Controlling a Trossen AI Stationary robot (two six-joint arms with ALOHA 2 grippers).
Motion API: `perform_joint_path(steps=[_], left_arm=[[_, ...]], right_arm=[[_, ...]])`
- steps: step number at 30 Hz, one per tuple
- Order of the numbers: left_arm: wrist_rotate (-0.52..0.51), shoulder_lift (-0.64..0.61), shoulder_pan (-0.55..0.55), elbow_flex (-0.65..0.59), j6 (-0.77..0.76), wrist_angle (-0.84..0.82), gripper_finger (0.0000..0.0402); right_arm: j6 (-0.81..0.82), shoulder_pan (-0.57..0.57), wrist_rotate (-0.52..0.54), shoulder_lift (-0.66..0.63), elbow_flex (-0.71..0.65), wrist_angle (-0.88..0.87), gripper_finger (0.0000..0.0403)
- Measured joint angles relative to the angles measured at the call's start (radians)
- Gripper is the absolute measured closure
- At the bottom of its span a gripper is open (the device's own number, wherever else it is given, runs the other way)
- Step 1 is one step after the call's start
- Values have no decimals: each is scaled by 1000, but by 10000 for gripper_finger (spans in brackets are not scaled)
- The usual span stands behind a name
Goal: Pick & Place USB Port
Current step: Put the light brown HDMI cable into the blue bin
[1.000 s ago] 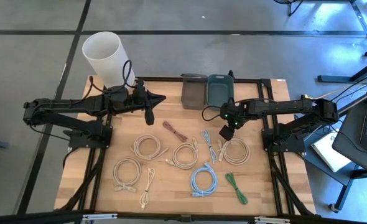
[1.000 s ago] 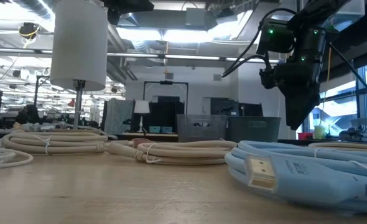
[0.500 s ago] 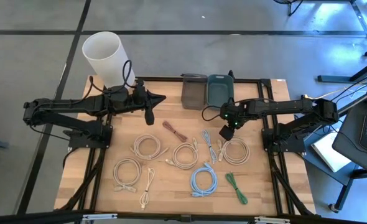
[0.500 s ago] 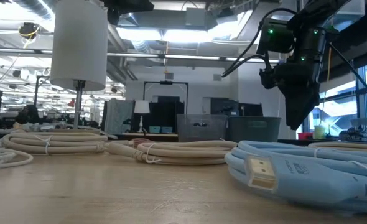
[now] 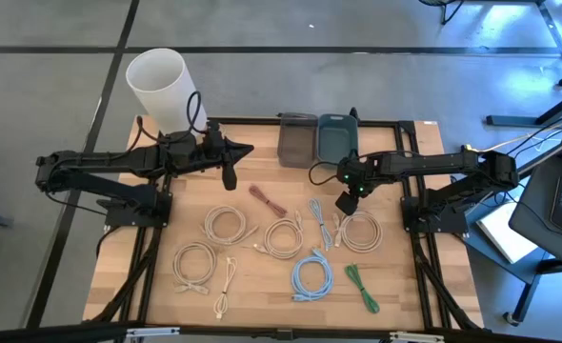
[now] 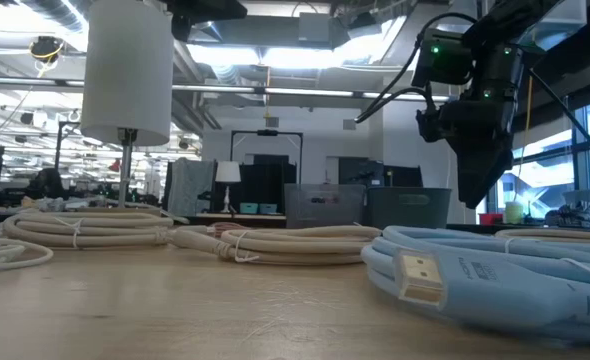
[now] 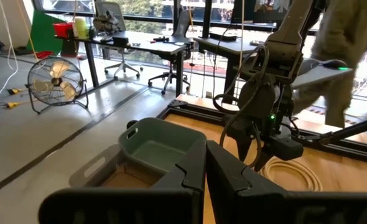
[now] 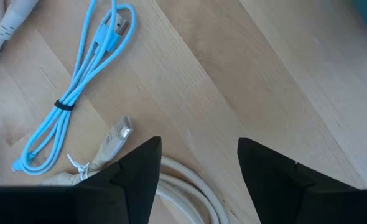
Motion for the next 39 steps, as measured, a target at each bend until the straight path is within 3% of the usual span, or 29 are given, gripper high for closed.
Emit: perform_joint_path(steps=[25,35,39], left_arm=[[3,-11,12,-1,123,59,396],[1,-11,12,-1,136,56,395],[1,-11,12,-1,186,56,395]], right_arm=[[0,0,2,0,0,20,182],[50,0,0,0,0,207,182],[46,0,-91,-1,0,265,182]])
